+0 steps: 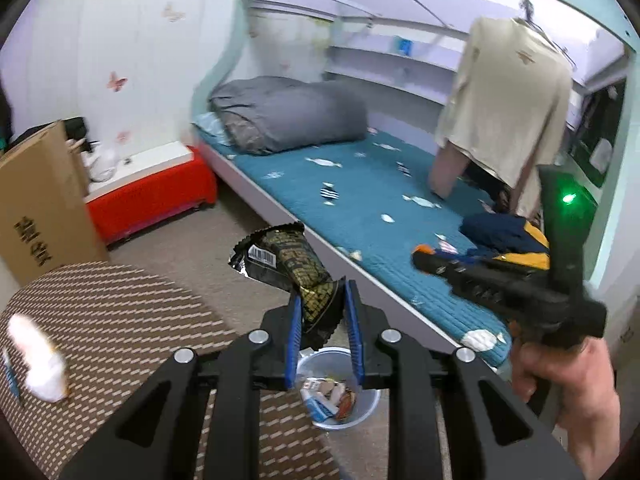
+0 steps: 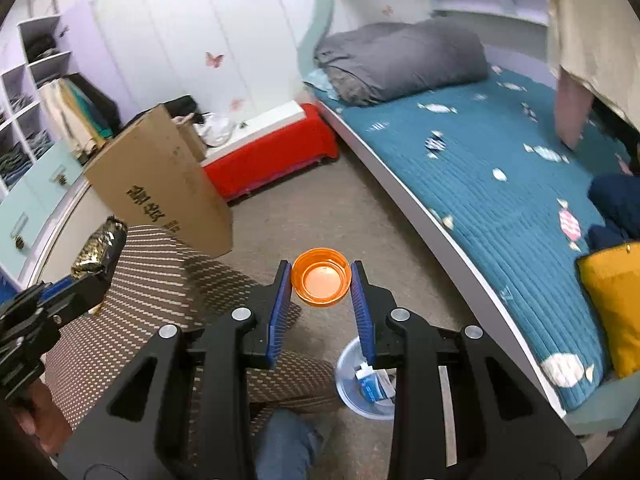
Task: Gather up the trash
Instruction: 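Carry the orange cap and dark wrapper over the blue basin and open both tools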
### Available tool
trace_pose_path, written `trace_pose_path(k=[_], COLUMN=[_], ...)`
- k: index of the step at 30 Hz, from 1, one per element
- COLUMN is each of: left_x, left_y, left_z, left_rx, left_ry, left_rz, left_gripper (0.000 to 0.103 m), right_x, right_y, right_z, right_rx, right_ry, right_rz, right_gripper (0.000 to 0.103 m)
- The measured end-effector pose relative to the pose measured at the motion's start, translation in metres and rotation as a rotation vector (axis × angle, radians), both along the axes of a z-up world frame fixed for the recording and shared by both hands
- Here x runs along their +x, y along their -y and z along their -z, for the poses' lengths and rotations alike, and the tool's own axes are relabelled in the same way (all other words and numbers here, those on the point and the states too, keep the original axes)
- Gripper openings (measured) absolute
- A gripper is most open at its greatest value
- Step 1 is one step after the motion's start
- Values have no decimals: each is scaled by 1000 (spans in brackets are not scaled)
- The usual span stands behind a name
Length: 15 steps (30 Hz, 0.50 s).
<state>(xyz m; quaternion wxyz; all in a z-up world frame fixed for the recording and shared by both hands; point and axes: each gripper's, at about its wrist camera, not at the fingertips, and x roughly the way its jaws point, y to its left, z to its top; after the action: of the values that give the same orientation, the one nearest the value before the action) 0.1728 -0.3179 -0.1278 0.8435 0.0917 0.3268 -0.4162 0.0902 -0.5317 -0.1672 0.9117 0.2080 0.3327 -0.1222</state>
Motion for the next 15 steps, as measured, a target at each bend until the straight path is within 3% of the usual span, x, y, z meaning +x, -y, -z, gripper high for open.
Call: trace_pose_path(k=[6,15], left_x=[-3,18], left_y=[52,97], left_z=[23,88], left_rx=[52,196], left_ry=[-65,-229], left_rz=[76,119], left_gripper=[20,20], right_x=[-2,11], right_y=[29,57], right_z=[35,100], right_rx=[70,194], right_ry=[-59,-166], right_rz=[51,66], right_gripper=[30,30])
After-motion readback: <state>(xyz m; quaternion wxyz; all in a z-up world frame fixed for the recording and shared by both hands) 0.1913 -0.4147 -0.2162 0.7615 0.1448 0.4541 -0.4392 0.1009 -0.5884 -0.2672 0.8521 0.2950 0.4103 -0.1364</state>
